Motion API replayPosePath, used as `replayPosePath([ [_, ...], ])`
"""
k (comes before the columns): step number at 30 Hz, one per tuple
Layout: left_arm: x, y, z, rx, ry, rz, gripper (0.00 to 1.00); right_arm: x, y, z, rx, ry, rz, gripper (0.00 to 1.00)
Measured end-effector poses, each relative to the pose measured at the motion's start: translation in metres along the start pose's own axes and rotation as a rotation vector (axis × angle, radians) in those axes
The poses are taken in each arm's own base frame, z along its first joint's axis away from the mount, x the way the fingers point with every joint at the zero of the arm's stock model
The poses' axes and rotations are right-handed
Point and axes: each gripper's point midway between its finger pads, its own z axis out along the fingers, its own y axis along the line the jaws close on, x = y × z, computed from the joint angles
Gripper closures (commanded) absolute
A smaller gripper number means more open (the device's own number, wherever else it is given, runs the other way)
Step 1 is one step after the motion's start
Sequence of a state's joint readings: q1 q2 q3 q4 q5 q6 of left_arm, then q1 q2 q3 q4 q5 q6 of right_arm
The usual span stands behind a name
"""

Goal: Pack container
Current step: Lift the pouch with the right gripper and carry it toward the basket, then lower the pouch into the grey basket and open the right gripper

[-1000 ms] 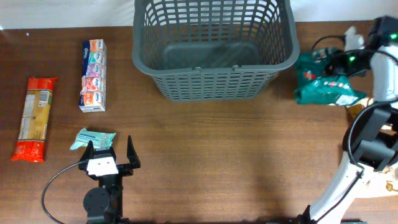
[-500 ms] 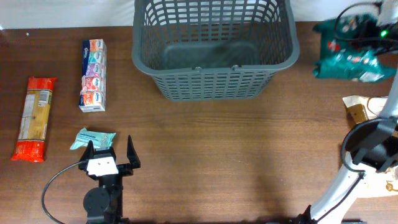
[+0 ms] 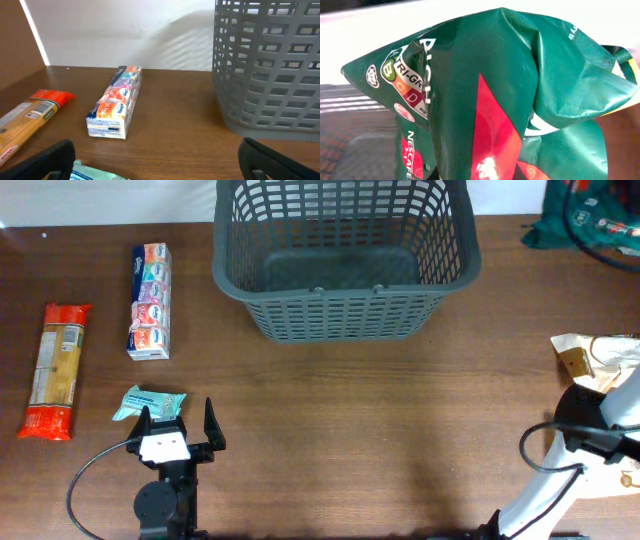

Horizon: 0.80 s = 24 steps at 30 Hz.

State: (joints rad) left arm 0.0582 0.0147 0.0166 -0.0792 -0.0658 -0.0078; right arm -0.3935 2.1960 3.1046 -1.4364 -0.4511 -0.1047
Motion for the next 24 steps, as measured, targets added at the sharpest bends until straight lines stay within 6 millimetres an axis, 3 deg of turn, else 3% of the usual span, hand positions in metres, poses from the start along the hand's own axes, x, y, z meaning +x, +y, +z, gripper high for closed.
replayPosePath([
  [6,0.000,0.000,0.000,0.000,0.000,0.000,0.01,-0.016,0.071,0.007,-0.150,-0.052,-0.088,0.96],
  [15,0.000,0.000,0.000,0.000,0.000,0.000,0.01,-0.059,0.182,0.012,-0.360,-0.249,-0.224,0.97],
  [19,0.000,0.000,0.000,0.000,0.000,0.000,0.01,-0.050,0.214,0.029,-0.426,-0.222,-0.231,0.97],
  [24,0.000,0.000,0.000,0.000,0.000,0.000,0.01,-0.011,0.232,0.079,-0.467,-0.087,-0.208,0.96],
])
